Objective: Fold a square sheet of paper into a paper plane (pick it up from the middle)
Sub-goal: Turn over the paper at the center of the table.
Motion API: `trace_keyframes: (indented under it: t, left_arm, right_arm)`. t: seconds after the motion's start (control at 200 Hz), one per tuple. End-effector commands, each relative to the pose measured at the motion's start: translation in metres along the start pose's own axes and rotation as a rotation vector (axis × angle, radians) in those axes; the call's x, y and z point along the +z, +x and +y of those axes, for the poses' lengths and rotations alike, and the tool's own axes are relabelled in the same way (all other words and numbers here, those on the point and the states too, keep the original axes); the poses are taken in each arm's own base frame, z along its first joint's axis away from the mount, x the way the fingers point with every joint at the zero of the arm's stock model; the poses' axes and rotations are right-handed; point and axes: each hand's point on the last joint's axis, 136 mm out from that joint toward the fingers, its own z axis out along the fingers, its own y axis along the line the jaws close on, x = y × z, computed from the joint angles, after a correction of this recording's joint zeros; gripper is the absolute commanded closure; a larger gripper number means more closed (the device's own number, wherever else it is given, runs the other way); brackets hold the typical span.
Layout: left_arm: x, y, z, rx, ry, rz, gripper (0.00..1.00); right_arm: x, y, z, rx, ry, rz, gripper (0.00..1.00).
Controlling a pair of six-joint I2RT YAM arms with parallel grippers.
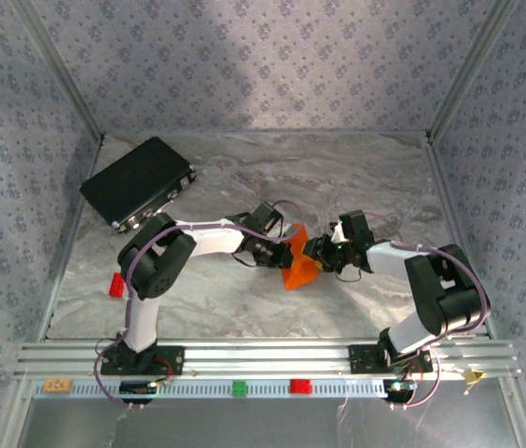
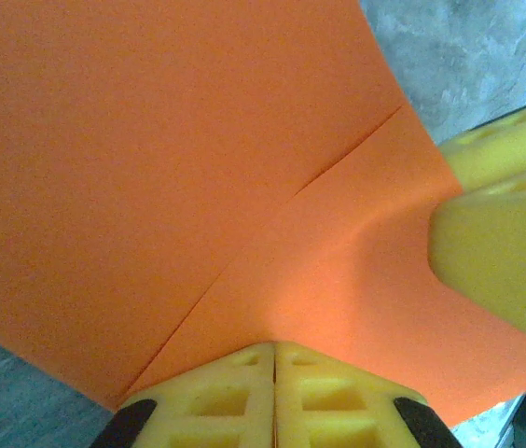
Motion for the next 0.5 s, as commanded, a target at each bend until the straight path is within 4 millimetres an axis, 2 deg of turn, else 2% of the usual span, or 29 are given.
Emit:
trace_keyframes:
  t: [0.0,0.495]
  left_arm:
    - [0.009,0.01,0.009,-0.022,-0.018,0.028,0.93]
    - [0.006,0.006,0.003,-0.018,-0.001,0.01,0.91]
  right_arm:
    - [0.001,-0.006,0.009,-0.028,-0.041,0.01,0.62]
    - [0.003,-0.007,-0.003,0.001,-0.048,0.013,0.75]
